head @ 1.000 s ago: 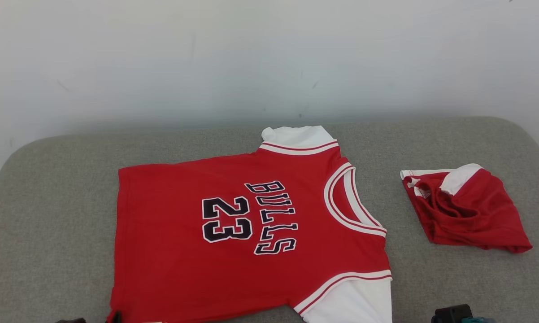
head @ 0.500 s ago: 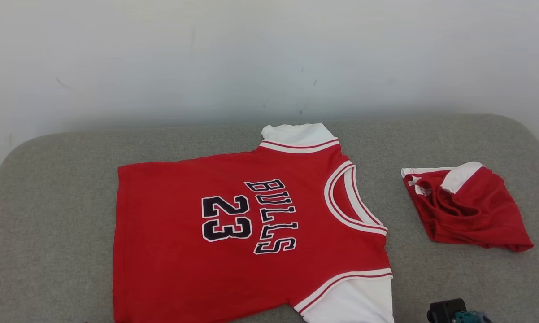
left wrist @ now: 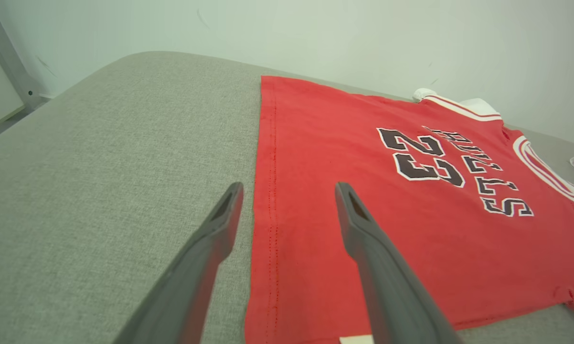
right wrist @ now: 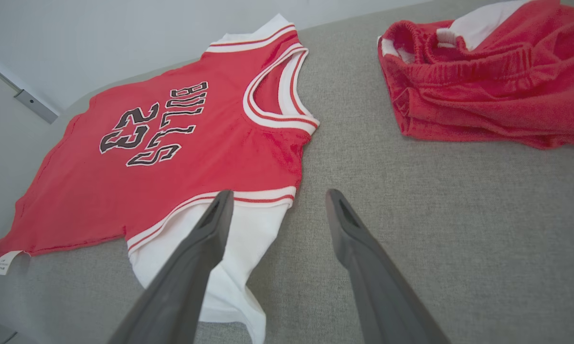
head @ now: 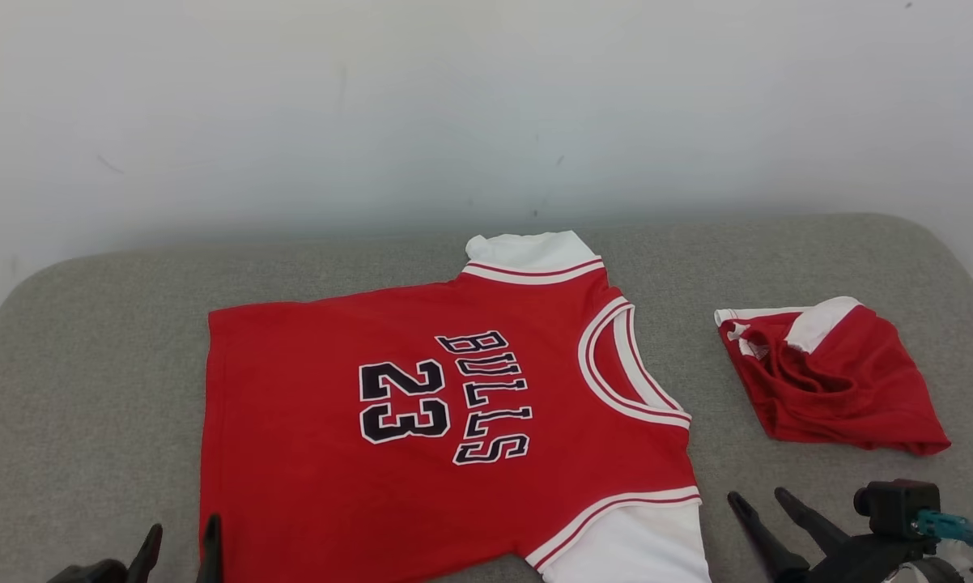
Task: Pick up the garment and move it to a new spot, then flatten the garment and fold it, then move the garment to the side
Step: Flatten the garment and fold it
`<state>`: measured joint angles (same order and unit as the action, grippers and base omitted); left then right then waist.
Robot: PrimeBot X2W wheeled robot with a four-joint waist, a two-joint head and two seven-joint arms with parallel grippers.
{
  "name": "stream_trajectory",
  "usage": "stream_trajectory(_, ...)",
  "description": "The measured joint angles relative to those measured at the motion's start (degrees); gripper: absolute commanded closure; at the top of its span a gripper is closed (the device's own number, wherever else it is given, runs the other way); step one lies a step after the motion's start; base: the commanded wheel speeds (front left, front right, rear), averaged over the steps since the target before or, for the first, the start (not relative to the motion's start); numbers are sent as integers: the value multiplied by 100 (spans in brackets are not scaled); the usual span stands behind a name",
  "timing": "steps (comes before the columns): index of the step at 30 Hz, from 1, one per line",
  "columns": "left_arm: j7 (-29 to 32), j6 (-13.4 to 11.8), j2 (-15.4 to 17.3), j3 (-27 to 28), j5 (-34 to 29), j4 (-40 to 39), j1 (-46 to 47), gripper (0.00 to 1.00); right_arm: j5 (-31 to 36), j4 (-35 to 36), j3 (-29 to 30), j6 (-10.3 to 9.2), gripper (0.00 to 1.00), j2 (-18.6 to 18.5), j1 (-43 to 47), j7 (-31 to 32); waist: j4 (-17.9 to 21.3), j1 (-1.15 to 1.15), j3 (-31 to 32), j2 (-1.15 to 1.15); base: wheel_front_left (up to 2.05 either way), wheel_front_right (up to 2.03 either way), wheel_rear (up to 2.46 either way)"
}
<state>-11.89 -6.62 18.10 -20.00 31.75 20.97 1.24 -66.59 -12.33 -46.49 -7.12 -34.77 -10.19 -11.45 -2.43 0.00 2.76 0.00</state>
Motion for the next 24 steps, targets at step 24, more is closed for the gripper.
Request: stream_trajectory(24,-227,-48,-358,1112,-820,-1366,-704,0,1773,207,2111,-1,0,467,392,-316,334,0,125,0,0,0,0)
